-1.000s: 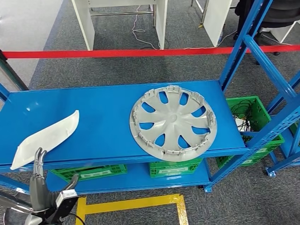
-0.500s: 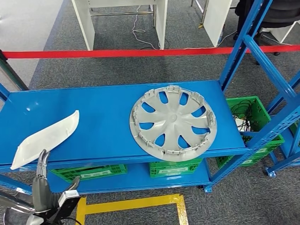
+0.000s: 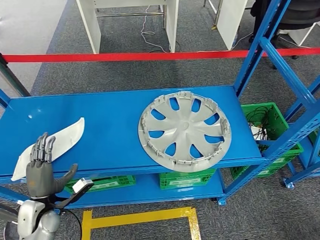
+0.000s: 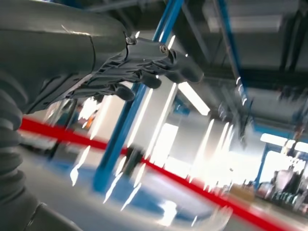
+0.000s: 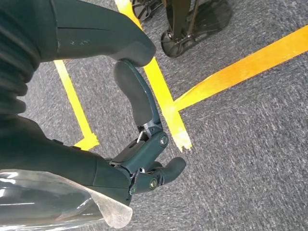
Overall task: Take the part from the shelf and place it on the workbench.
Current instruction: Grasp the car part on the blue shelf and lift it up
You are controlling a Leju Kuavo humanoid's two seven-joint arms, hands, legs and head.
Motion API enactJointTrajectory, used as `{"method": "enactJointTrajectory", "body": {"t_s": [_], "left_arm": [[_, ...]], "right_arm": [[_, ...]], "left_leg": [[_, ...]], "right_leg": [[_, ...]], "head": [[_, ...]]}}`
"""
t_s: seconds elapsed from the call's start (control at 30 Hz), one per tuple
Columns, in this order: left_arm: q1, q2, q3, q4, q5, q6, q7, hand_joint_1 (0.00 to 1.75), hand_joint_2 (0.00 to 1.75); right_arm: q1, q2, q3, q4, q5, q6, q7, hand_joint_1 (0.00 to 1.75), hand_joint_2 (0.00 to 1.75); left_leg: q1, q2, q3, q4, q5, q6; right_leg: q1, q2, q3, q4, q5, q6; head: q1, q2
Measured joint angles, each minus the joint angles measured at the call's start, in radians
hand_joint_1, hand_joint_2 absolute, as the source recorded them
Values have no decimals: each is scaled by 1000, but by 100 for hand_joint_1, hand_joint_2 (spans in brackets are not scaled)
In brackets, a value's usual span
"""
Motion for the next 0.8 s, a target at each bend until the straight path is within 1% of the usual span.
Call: {"method": "enactJointTrajectory", "body": {"t_s": [0.07,0.1,0.2,0.3,0.43,0.53,0.63,0.8], "left_arm": [[-13,-40,52,-42,15,2,-50,0,175],[-16,-56,68,-62,27,2,-59,0,175],[-15,-90,92,-124,66,3,-64,0,175],[-10,-110,103,-183,85,3,-67,0,175],[-3,-127,113,-233,84,3,-68,0,175],[-3,-132,125,-242,42,3,-69,0,175],[-7,-133,137,-232,-2,3,-69,0,175],[-24,-129,155,-173,-41,2,-64,0,175]], "right_arm": [[-1,0,0,0,8,0,1,0,175],[-1,0,0,0,10,0,1,0,175],[-1,0,0,1,17,0,3,0,175],[-2,0,0,1,22,0,4,0,175],[-2,0,0,1,28,0,4,0,175],[-2,0,0,1,33,0,4,0,175],[-2,0,0,1,38,1,4,0,175],[-2,0,-1,1,38,3,5,0,175]], "left_leg": [[0,0,0,0,0,0],[0,0,0,0,0,0],[0,0,-1,0,0,0],[0,0,-1,0,-1,0],[0,0,-1,0,-1,0],[0,0,-1,0,0,0],[0,0,-1,0,0,0],[0,0,-1,0,0,0]], "right_leg": [[0,0,0,0,0,0],[0,0,0,0,0,0],[0,0,0,0,0,0],[0,0,-1,0,0,0],[0,0,-1,0,0,0],[0,0,-1,0,0,0],[0,0,-1,0,0,0],[0,0,-2,0,0,0]], "head": [[0,0],[0,0],[0,0],[0,0],[0,0],[0,0],[0,0],[0,0]]}}
